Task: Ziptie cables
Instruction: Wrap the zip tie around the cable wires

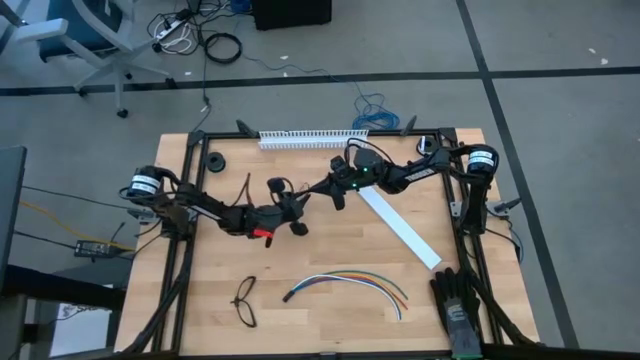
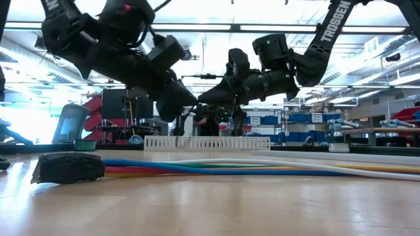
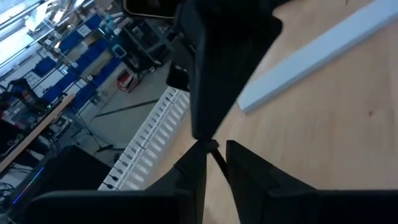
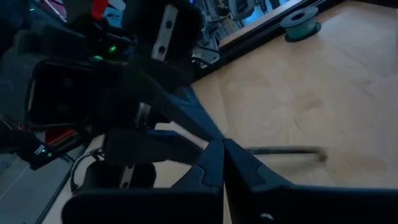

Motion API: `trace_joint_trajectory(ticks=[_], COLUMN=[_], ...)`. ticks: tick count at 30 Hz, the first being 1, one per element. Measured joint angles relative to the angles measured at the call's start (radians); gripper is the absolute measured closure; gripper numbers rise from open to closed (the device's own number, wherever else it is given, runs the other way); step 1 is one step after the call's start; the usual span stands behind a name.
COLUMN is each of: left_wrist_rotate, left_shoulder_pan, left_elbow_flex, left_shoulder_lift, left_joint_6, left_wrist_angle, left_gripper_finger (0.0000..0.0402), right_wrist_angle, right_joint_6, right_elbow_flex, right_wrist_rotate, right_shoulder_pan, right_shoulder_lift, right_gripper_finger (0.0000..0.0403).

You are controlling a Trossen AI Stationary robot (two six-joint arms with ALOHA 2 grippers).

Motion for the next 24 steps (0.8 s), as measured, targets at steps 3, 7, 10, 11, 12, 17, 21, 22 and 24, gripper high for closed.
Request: trace_joint_trajectory(ticks=[3,7,10,11,12,17,21,22,24], left_wrist_rotate=[0.000,0.000,-0.004,-0.004,-0.003,-0.004,-0.004,-0.004,-0.004], left_shoulder_pan=[0.000,0.000,0.006,0.008,0.012,0.019,0.019,0.019,0.019], left_elbow_flex=[0.001,0.001,0.001,0.001,0.002,0.002,0.002,0.002,0.002], left_shoulder_lift=[0.000,0.000,0.000,0.000,0.000,0.000,0.001,0.001,0.001], left_joint_6=[0.000,0.000,0.000,0.000,0.000,0.000,0.000,0.000,0.000], left_wrist_angle=[-0.001,0.001,0.002,0.003,0.003,0.003,0.005,0.005,0.005], left_gripper_finger=[0.0330,0.0330,0.0330,0.0330,0.0330,0.0330,0.0330,0.0330,0.0331], right_wrist_angle=[0.005,0.005,0.005,0.005,0.006,0.032,0.046,0.046,0.046], right_joint_6=[0.000,0.000,0.000,0.000,-0.001,-0.001,-0.001,-0.001,0.000], right_elbow_flex=[0.000,0.000,0.000,0.000,0.000,0.000,0.000,0.000,0.000], right_wrist_rotate=[0.004,-0.001,-0.006,-0.008,-0.008,-0.007,-0.009,-0.009,-0.009], right_shoulder_pan=[0.000,0.002,0.004,0.006,0.007,0.018,0.020,0.020,0.019], right_shoulder_lift=[0.000,0.000,0.000,0.000,0.000,0.000,0.000,0.000,0.000], right_gripper_finger=[0.0403,0.0403,0.0403,0.0403,0.0403,0.0403,0.0403,0.0403,0.0403])
